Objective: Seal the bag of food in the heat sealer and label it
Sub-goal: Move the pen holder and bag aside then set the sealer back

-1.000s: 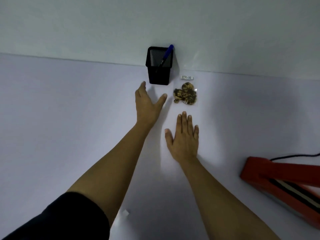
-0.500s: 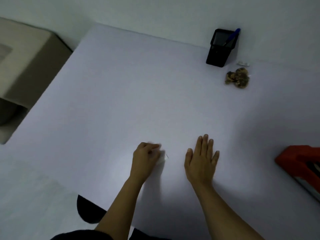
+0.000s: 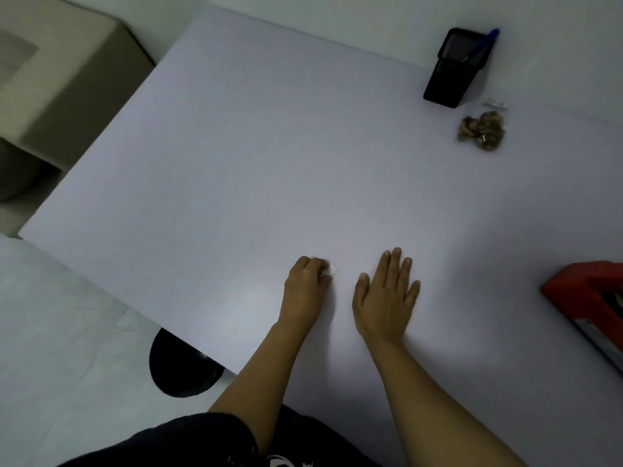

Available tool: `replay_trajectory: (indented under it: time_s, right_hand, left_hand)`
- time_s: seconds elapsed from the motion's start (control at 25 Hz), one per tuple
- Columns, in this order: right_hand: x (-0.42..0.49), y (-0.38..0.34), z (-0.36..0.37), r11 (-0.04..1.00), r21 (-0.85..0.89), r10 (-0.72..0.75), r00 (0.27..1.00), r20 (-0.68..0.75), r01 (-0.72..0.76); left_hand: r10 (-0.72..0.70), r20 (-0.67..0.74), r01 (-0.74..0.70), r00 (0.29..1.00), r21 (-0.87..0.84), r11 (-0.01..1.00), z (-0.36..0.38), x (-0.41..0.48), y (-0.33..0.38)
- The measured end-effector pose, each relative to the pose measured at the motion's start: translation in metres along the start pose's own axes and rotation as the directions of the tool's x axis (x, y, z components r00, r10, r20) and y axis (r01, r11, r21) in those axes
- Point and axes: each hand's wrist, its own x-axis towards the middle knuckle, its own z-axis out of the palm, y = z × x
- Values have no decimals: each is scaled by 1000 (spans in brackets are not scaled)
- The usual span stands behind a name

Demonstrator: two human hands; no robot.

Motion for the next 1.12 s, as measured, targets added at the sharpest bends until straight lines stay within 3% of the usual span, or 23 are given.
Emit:
replay_trajectory:
  time_s: [0.2, 0.36, 0.48, 0.64, 0.8, 0.92, 1.0, 1.12]
  right_hand:
    - [0, 0, -2, 1000, -8, -9, 1000, 10, 10]
    - [-6, -4, -3, 997, -21, -79, 997, 2, 79]
    - [-25, -27, -5, 979, 47, -200, 980, -4, 200]
    - [-80, -85, -2, 882, 326, -353, 935, -25, 341]
    - [-151, -133, 9, 737, 481, -531, 847, -24, 476]
    - [-195, -158, 27, 619, 543, -689, 724, 30, 567]
    - [-221, -174, 47, 596, 523, -752, 651, 98, 609]
    - [-247, -193, 91, 643, 467, -742, 645, 185, 607]
  left_hand:
    - [-67, 47, 69, 997, -52, 996, -3, 5, -1]
    - [-245, -17, 227, 969, -316, 921, -17, -13, -12]
    - [-386, -107, 289, 916, -491, 822, -34, -44, -28]
    - [-569, -251, 283, 783, -670, 686, -70, -93, -71]
    - [-691, -315, 232, 650, -785, 575, -110, -140, -123]
    - [-772, -282, 278, 570, -818, 504, -139, -165, -179]
    - [-799, -241, 330, 551, -817, 474, -154, -179, -225]
    - [-823, -180, 442, 539, -771, 458, -163, -195, -293]
